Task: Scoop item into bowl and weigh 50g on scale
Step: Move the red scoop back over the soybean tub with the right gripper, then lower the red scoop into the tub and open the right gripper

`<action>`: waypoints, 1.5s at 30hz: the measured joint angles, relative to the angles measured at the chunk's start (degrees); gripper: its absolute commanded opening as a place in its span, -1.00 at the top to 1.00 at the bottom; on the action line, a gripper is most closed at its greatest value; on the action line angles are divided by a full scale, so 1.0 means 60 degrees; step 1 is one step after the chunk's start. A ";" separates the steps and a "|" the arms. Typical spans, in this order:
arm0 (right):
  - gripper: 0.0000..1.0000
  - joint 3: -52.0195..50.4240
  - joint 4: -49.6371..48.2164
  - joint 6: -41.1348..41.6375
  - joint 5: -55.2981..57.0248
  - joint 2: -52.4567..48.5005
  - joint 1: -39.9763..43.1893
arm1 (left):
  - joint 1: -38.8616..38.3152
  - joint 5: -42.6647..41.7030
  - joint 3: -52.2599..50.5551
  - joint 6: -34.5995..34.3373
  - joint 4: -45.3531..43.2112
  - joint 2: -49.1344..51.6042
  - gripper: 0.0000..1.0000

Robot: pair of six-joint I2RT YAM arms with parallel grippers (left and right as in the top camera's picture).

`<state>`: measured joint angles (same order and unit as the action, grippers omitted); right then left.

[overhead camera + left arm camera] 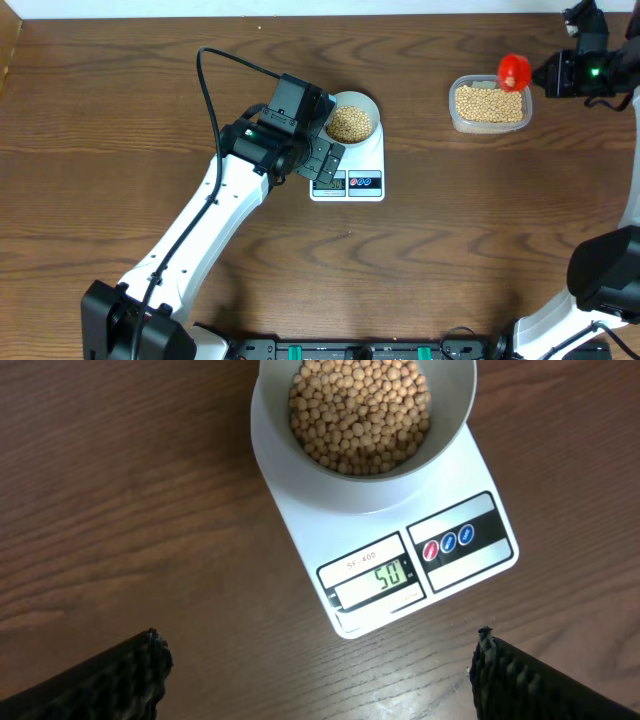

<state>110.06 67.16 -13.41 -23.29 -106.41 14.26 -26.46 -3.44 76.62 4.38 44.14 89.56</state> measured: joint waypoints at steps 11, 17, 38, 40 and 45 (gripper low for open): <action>0.97 0.0000 -0.0284 0.0696 0.4503 -0.0004 -0.2007 | 0.0000 0.0000 0.0000 0.0000 0.0000 0.0000 -0.96; 0.97 0.0000 -0.0240 0.0980 0.6393 -0.0004 -0.2903 | 0.0000 0.0000 0.0000 0.0000 0.0004 0.0000 -0.95; 0.97 -0.0251 -0.0900 0.3541 0.4867 -0.0004 -0.2648 | 0.0000 -0.0004 0.0000 0.0000 0.0000 0.0000 -0.95; 0.98 -0.0525 -0.1166 0.3989 0.4324 -0.0004 -0.2404 | 0.0000 -0.0004 0.0000 0.0000 0.0004 0.0000 -0.96; 0.97 -0.1548 -0.2004 0.5431 0.3523 -0.0011 -0.1898 | 0.0000 -0.0004 0.0000 0.0000 0.0004 0.0000 -0.96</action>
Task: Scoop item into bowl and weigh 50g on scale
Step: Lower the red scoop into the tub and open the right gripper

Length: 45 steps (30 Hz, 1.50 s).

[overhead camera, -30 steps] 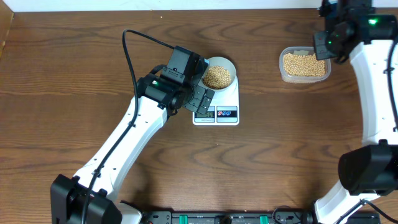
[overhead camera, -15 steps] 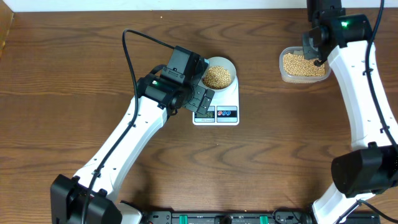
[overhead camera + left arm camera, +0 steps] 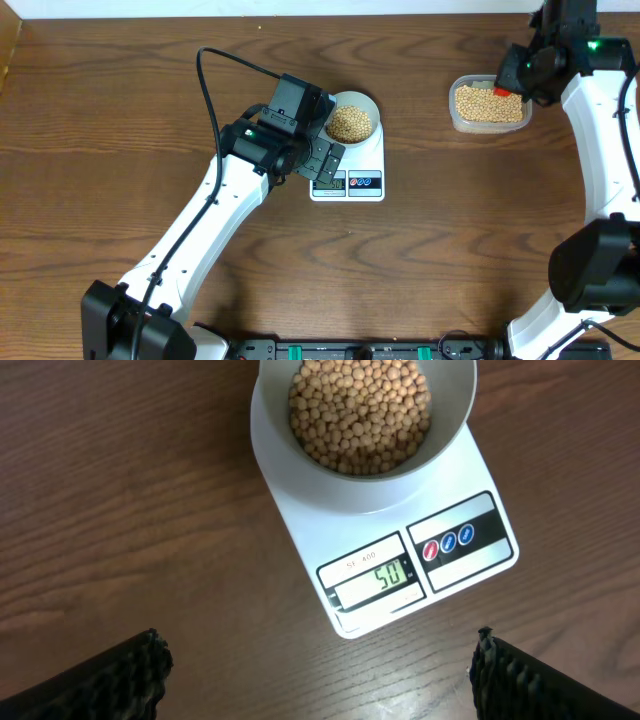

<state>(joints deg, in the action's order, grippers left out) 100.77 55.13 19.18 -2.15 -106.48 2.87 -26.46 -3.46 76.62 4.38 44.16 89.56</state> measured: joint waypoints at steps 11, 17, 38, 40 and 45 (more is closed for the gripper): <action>0.88 -0.1898 -0.2138 0.2473 -0.1621 0.0000 0.0481 | 0.0000 0.0000 0.0000 0.0000 0.0004 0.0000 -0.96; 0.12 -0.1902 -0.1100 0.2798 -0.1840 0.0000 0.0481 | 0.0000 0.0004 0.0000 0.0000 0.0000 0.0000 -0.95; -0.99 -0.1916 0.1348 0.0860 -0.1923 0.0339 0.0863 | 0.0000 0.0000 0.0000 0.0000 0.0000 0.0000 -0.96; -0.99 -0.1920 0.1457 0.0492 -0.1931 0.0710 0.0940 | 0.0000 0.0000 0.0000 0.0000 0.0000 0.0000 -0.96; -0.99 -0.1920 0.1676 -0.0725 -0.2153 0.2109 0.0951 | 0.0000 0.0000 0.0000 0.0000 0.0000 0.0000 -0.96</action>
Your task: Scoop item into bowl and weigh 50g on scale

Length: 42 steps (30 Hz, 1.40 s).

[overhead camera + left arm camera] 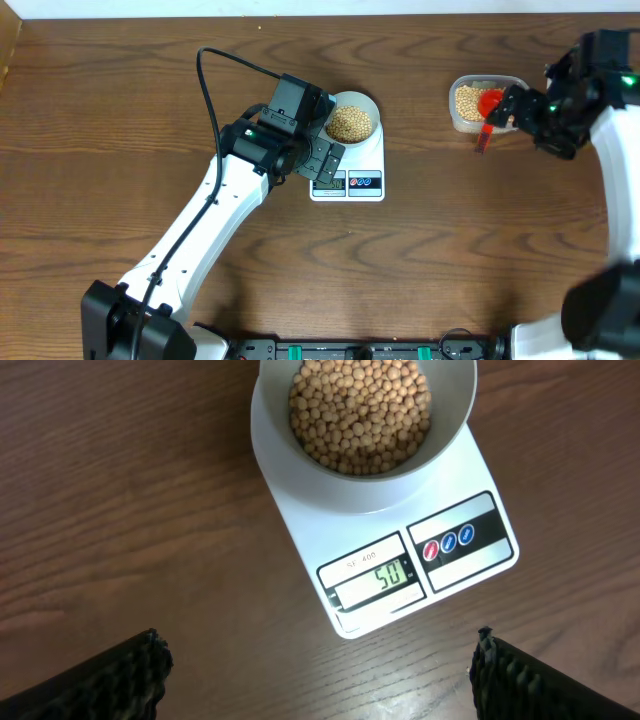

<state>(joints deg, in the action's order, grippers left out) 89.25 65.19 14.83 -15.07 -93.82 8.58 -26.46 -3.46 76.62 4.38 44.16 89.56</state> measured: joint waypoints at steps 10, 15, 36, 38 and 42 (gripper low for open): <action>-0.98 0.0000 0.1260 -0.1122 -0.0270 0.3719 -0.0313 | 0.0000 0.0004 0.0000 0.0000 0.0004 0.0000 -0.96; -0.98 0.0000 0.1821 -0.1213 -0.0280 0.4765 -0.0313 | 0.0000 0.0004 0.0000 0.0000 0.0004 0.0000 -0.96; -0.98 -0.3275 -0.0535 -0.2623 0.0809 0.8411 -0.0317 | 0.0000 -0.0004 -0.0004 0.0004 0.0007 0.0000 -0.96; -0.99 -0.4506 -0.1647 -0.2688 0.0805 0.9140 -0.0328 | 0.0000 0.0000 -0.0004 0.0004 0.0004 0.0000 -0.96; -0.98 -0.6710 -0.3344 -0.2860 0.0849 1.0469 -0.0663 | 0.0000 0.0004 -0.0007 0.0007 0.0015 0.0000 -0.95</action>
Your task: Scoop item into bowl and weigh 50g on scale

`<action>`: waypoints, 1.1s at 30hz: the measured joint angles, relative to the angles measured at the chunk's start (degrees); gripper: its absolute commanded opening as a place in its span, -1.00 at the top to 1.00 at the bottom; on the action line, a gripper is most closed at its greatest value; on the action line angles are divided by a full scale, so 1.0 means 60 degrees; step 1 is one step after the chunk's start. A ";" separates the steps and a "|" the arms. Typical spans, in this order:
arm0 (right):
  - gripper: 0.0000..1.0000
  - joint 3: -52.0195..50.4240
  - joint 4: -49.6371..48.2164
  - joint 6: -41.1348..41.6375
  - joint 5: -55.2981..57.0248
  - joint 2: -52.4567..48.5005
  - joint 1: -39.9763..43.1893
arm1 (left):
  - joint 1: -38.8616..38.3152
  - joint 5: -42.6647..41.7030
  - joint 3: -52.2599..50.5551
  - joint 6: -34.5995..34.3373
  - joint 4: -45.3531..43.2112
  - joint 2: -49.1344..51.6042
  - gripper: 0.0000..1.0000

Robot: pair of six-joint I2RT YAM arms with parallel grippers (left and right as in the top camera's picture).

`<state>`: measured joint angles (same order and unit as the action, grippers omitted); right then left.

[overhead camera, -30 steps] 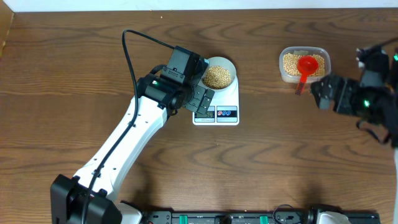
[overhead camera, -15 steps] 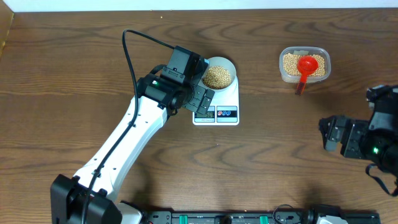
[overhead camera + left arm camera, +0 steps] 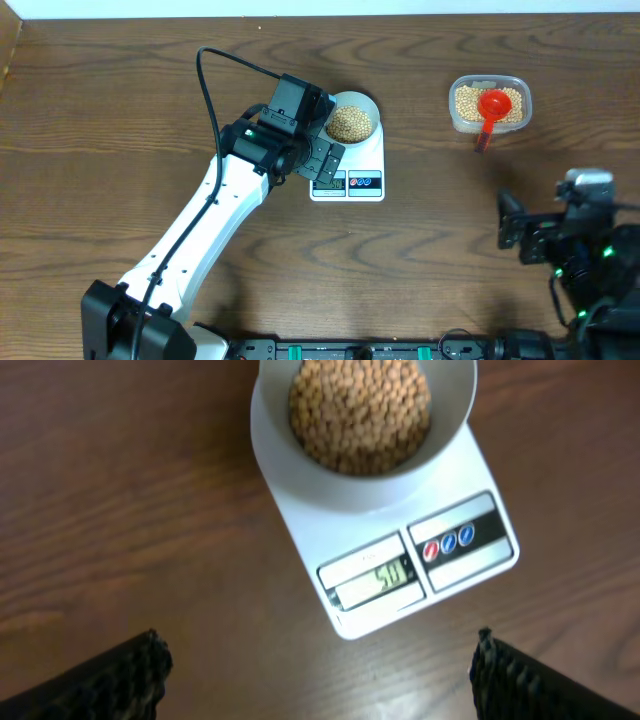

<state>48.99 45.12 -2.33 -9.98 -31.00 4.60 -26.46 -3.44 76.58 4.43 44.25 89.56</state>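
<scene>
A white bowl (image 3: 372, 103) full of tan beans stands on the white scale (image 3: 372, 153). In the left wrist view the bowl's wall (image 3: 400, 485) fills the top, and the scale's display (image 3: 378, 575) reads 50, slightly blurred. My left gripper (image 3: 318, 660) hangs open over the wood beside the scale's front left corner, with nothing between its fingers. From above the left gripper (image 3: 322, 158) covers the scale's left edge. The red scoop (image 3: 492, 103) lies in the bean container (image 3: 455, 115), its handle poking over the front rim. My right gripper (image 3: 512, 228) is low at the right, open and empty.
The left arm (image 3: 210, 225) runs diagonally from the bottom left to the scale, with a black cable looping above it. The right arm's body (image 3: 590, 250) fills the bottom right corner. Bare wooden table (image 3: 430, 250) lies between the scale and the right arm.
My right gripper has let go of the red scoop, which now rests in the bean container. The right arm has moved from beside the container to the bottom right. The left arm stays put.
My right gripper first held the red scoop above the container's right edge, then over the container, then tilted with its head among the beans. Now the scoop lies there alone. The scale read 50 at every moment, with the left gripper open beside it.
</scene>
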 measured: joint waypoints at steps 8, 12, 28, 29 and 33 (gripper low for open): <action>-0.99 -0.3956 -0.3694 -0.0182 0.0058 0.2084 -0.0423 | 0.0000 0.0000 0.0000 0.0018 -0.0007 0.0000 -0.96; -0.99 -0.5187 -0.4965 -0.0208 0.0095 0.2769 -0.0718 | 0.0000 0.0000 0.0000 0.0018 -0.0007 0.0000 -0.96; -0.99 -0.8080 -0.6921 -0.0208 0.0164 0.4830 -0.1122 | 0.0000 0.0000 0.0000 0.0015 -0.0011 0.0000 -0.96; -0.99 -0.8080 -0.6943 -0.0208 0.0171 0.4929 -0.1122 | 0.0000 -0.0004 0.0000 0.0015 -0.0011 0.0000 -0.96; -0.99 -0.8080 -0.6936 -0.0208 0.0175 0.5031 -0.1122 | 0.0000 0.0000 0.0000 0.0015 -0.0007 0.0000 -0.96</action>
<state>0.51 3.51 -3.57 -8.93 -0.82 -2.13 -26.46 -3.44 76.58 4.51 44.21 89.56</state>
